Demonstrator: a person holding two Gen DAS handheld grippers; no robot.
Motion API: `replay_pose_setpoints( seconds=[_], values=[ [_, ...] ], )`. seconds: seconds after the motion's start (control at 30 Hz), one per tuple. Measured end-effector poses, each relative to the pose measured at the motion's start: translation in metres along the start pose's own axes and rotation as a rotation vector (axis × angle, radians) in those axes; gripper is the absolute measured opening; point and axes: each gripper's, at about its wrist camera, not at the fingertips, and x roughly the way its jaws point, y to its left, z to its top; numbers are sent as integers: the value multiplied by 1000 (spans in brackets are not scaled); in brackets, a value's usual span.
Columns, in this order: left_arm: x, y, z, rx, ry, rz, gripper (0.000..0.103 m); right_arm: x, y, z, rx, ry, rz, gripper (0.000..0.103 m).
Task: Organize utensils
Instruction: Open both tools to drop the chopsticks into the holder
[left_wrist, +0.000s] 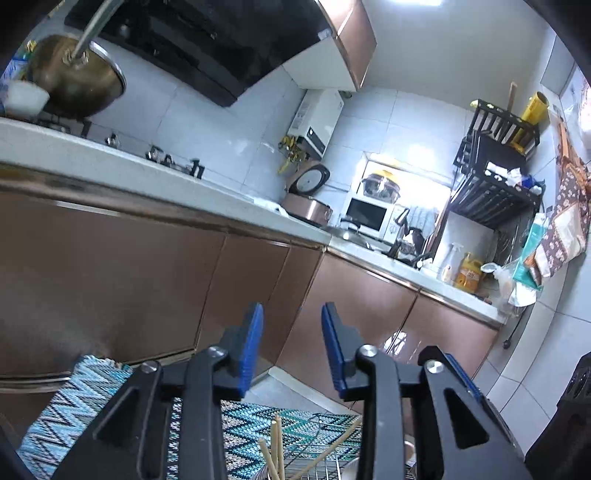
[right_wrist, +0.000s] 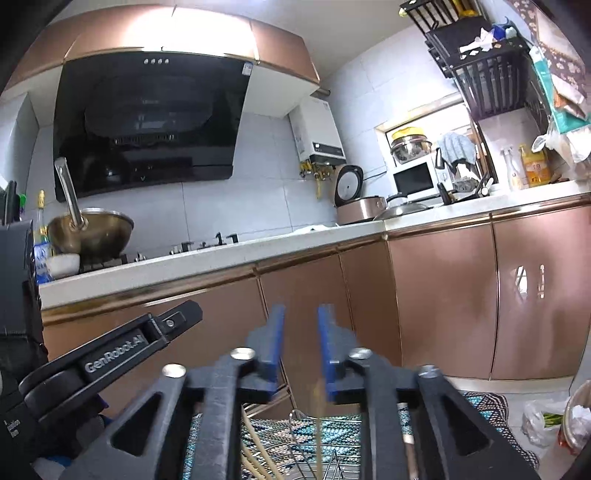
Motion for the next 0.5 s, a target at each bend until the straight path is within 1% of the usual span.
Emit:
replay_pose_setpoints(
  seconds=[0.03, 0.07, 0.13, 0.2, 0.23, 0.33, 0.4, 0.43, 0.5],
  values=[
    [-8, -1, 6, 2, -6, 4, 39, -7, 2, 5, -1, -8, 2, 31],
    [-19, -2, 13, 4, -13, 11, 41, -13, 4, 10, -3, -14, 1, 32],
    [-40, -5, 25, 12, -21, 26, 44, -26, 8, 19, -7, -22, 1, 39],
    [-61, -7, 37, 23, -30, 36, 45, -44, 13, 31, -9, -32, 0, 53],
    [-76, -9, 43, 33, -38, 46, 47, -51, 15, 36, -12, -35, -3, 55],
    [-110, -12, 56, 57, -46, 60, 50, -81, 25, 53, -23, -35, -15, 67],
    [-135, -13, 64, 68, -44, 69, 51, -98, 29, 62, -23, -34, -19, 79],
    [-146, -14, 67, 76, -41, 76, 53, -109, 33, 67, -26, -35, -21, 81],
    [-169, -14, 72, 88, -30, 89, 54, -126, 39, 73, -38, -28, -28, 90]
  ],
)
